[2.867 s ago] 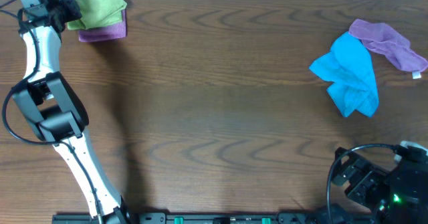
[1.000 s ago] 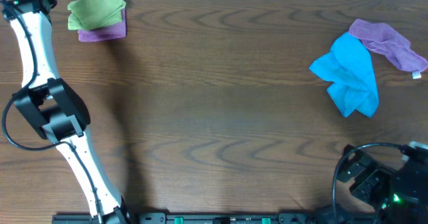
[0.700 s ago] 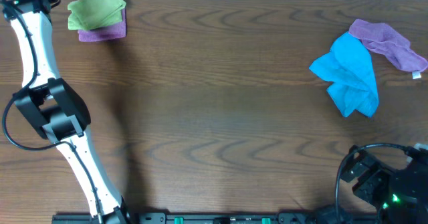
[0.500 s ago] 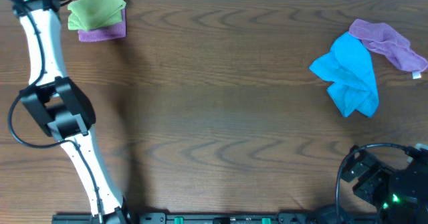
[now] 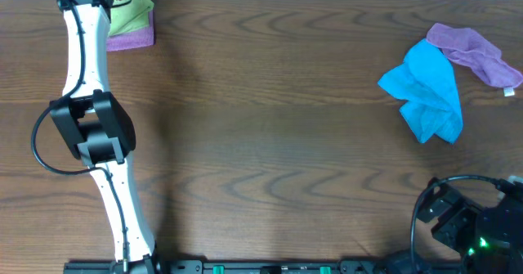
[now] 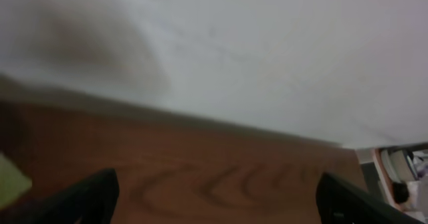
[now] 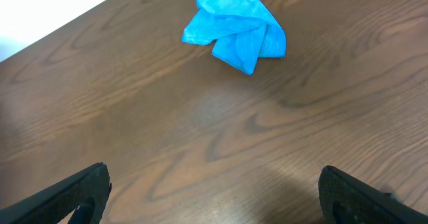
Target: Fold the cloth
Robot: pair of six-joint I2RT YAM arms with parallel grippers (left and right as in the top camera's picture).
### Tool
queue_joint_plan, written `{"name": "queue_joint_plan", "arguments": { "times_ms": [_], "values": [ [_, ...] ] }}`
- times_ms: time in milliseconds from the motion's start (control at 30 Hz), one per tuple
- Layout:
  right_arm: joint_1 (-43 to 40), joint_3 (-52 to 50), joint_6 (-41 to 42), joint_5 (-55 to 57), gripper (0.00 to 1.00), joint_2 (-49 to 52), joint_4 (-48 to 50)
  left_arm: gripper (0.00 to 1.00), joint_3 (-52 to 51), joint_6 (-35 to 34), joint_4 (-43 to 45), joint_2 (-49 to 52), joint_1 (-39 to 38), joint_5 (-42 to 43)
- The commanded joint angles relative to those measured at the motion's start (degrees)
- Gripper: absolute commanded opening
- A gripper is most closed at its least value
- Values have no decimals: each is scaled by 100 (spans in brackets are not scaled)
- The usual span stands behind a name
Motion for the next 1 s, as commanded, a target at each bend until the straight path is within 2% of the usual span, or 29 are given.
{"name": "queue_joint_plan", "arguments": {
  "times_ms": [0, 300, 433, 533, 633, 667, 867, 967],
  "values": [
    [-46, 74, 37, 103, 99, 22, -13, 95, 146, -22, -57, -153, 74, -20],
    [-46, 74, 37, 105, 99, 22, -13, 95, 146, -17, -52, -153, 149, -280],
    [-46, 74, 37, 103, 99, 22, -13, 95, 146, 407, -125, -264, 184, 39],
    [-46, 74, 37, 103, 99, 22, -13, 96, 146, 1176, -968, -863, 166, -33],
    [-46, 74, 37, 103, 99, 22, -13, 96, 146, 1991, -2258, -1834, 31, -957],
    [-46, 74, 37, 105, 99, 22, -13, 96, 146, 2184, -2859, -2328, -66, -1543],
    [-46, 74, 37, 103, 99, 22, -13, 95, 68, 2848, -4730, -4249, -688, -3388],
    [-46, 74, 37, 103, 99, 22, -13, 96, -380, 3182, -5163, -5206, -776, -3467]
  ]
}}
